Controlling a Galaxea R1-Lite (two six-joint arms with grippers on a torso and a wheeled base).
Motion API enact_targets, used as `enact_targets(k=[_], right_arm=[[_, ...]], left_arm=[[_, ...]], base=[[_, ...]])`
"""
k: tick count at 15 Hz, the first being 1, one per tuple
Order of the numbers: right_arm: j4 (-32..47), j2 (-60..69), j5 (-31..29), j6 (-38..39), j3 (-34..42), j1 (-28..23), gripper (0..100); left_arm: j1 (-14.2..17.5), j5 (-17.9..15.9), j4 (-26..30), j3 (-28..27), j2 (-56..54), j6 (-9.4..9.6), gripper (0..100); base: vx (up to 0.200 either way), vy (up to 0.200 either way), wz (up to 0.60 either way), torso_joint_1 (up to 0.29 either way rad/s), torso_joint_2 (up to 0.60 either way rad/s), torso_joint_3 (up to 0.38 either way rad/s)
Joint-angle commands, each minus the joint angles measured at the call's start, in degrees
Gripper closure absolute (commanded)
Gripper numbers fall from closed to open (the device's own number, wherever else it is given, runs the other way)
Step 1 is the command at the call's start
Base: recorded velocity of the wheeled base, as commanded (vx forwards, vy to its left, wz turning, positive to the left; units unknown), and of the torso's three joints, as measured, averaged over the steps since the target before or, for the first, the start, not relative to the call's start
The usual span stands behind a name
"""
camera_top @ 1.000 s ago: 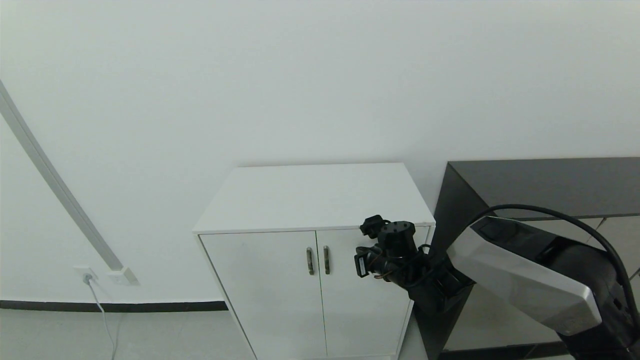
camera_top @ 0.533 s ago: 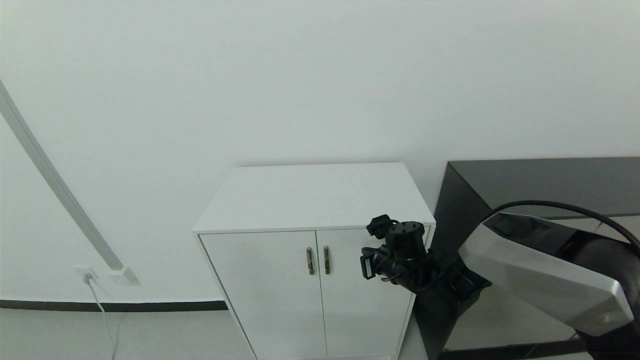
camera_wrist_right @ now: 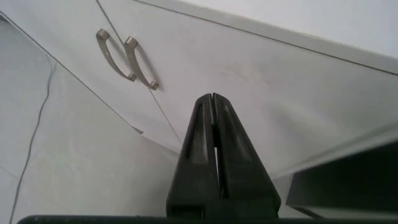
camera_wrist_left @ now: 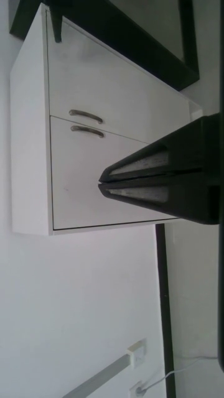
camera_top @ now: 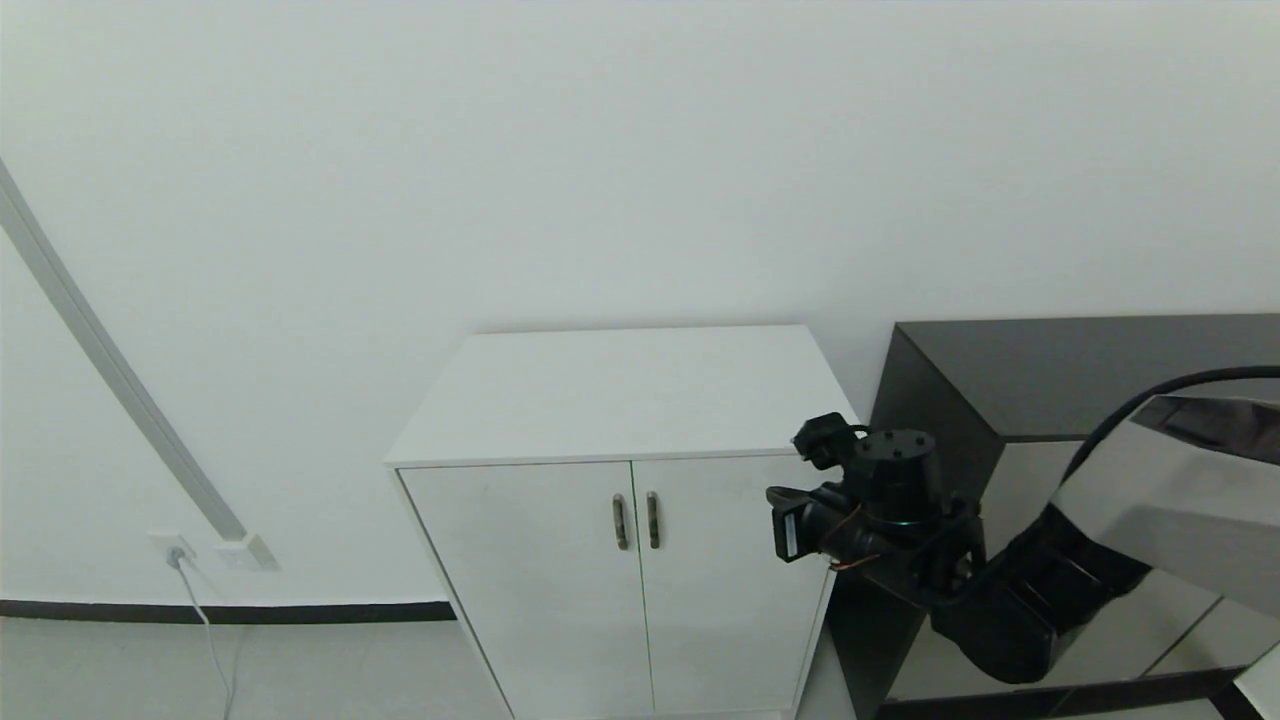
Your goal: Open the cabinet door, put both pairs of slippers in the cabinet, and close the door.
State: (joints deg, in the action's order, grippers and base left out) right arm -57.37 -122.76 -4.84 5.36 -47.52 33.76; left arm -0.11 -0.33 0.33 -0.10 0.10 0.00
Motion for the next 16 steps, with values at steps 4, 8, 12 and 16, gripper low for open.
enact_targets(k=[4,8,12,16], right_arm=[[-0.02,12.54,-0.52,0.0,11.48,-5.81,100],[0.42,20.37,-5.88,-0.18,19.57,-9.76,100],[0.68,29.51,-8.52,-1.85,28.53,-14.86,100],[0.68,39.35,-8.52,-3.43,37.24,-18.81,100]], left_arm=[[-0.07,-0.11,0.02,0.01,-0.01,0.09,100],[0.02,-0.11,0.02,0.01,-0.01,0.09,100],[-0.07,-0.11,0.02,0.01,-0.01,0.09,100],[0.02,-0.11,0.02,0.01,-0.01,0.09,100]], base=[[0.0,0.0,0.0,0.0,0.0,0.0],[0.0,0.0,0.0,0.0,0.0,0.0],[0.0,0.0,0.0,0.0,0.0,0.0],[0.0,0.0,0.0,0.0,0.0,0.0]])
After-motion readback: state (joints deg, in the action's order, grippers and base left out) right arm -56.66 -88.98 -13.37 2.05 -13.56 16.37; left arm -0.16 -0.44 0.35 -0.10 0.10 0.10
